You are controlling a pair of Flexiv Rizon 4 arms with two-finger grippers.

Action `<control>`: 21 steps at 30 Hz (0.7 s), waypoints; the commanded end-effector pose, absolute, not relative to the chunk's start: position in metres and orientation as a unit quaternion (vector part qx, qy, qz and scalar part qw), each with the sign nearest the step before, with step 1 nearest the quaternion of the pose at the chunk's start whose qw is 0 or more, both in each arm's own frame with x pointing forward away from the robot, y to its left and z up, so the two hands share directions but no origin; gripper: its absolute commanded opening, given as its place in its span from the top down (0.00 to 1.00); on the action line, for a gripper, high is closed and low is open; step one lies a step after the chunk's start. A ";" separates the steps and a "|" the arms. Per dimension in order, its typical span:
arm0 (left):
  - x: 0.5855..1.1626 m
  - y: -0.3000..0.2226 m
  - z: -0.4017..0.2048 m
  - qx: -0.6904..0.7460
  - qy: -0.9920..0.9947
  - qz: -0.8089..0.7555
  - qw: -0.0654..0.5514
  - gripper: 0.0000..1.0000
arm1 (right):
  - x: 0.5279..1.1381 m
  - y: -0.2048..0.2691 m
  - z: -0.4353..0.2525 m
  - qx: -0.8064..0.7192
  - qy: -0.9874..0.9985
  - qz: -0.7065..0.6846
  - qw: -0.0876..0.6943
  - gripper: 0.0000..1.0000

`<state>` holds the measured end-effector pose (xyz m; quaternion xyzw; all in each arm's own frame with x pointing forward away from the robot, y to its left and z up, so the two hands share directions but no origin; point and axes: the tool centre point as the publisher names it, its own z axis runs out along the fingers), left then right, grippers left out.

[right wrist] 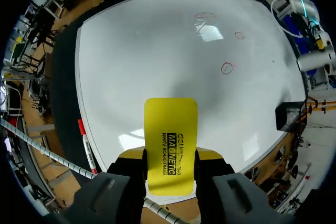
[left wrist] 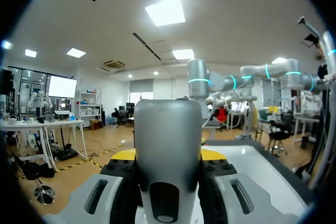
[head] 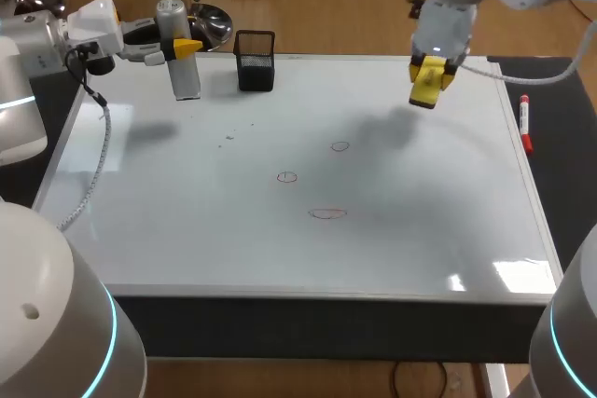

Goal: Pick up the inspection probe, press it on each red-marked spot on the whiteboard one by one, put down the probe, pick up the eraser, and wipe off all the red marks.

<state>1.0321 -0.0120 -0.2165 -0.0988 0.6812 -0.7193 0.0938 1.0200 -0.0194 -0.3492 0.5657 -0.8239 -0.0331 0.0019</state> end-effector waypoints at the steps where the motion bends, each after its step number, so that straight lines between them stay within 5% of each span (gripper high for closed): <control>1: 1.031 -0.012 -0.215 -0.100 0.681 -0.719 0.095 1.00 | 1.001 0.012 -0.346 0.596 -0.803 -0.019 0.001 1.00; 21: 1.031 -0.012 -0.215 -0.100 0.681 -0.719 0.095 1.00 | 0.909 0.173 -0.355 0.723 -0.691 -0.002 -0.006 1.00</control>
